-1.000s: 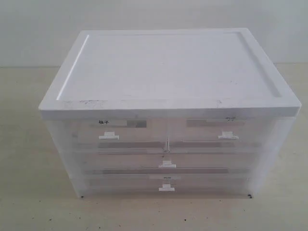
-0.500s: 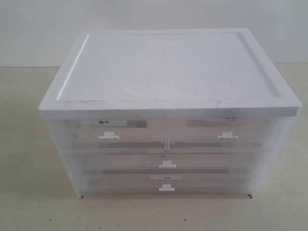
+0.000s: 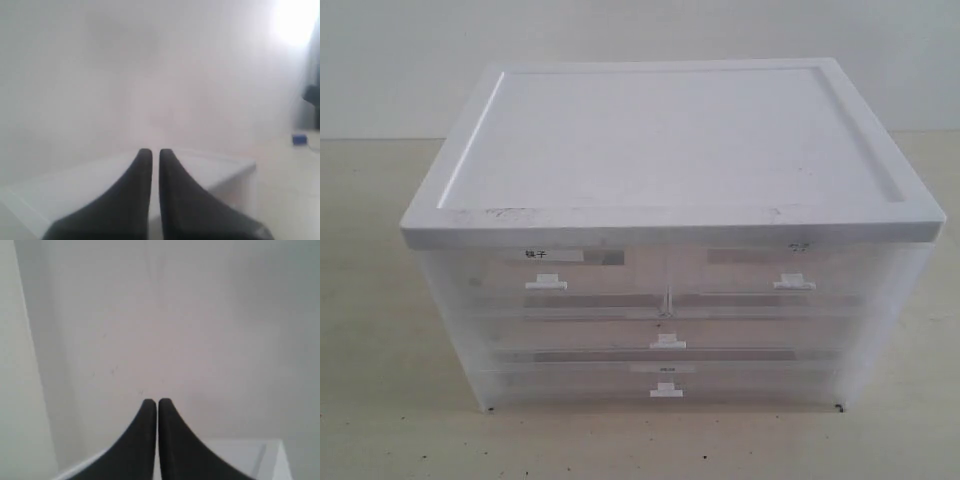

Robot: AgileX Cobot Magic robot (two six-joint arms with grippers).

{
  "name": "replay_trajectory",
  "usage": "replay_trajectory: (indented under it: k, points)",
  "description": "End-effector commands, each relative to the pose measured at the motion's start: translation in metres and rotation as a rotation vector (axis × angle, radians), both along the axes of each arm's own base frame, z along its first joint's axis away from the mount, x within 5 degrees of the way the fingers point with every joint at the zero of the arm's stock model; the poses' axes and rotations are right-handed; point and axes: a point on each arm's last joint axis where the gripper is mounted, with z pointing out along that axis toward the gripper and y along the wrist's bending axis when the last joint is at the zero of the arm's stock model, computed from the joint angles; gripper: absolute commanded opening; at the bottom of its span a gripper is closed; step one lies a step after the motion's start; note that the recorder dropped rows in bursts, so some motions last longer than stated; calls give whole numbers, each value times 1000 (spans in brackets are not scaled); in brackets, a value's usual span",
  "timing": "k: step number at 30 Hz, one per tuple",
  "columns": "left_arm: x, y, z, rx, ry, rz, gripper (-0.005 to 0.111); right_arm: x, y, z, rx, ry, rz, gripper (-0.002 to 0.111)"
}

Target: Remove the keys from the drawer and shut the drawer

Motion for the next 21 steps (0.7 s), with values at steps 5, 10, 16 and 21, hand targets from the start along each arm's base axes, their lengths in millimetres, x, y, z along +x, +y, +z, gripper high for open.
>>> replay_trajectory:
  k: [5, 10, 16, 21]
  points:
    - [26, -16, -34, 255, 140, -249, 5, 36, 27, -19, -258, 247, 290, 0]
    - [44, -17, -52, 257, 184, -269, 5, 59, 32, -36, -318, 339, 363, 0]
    - [62, -36, -86, 398, 223, -360, 5, 75, 33, -52, -367, 410, 384, 0]
    - [69, -70, -118, 584, 101, -423, 5, 78, 32, -55, -384, 417, 377, 0]
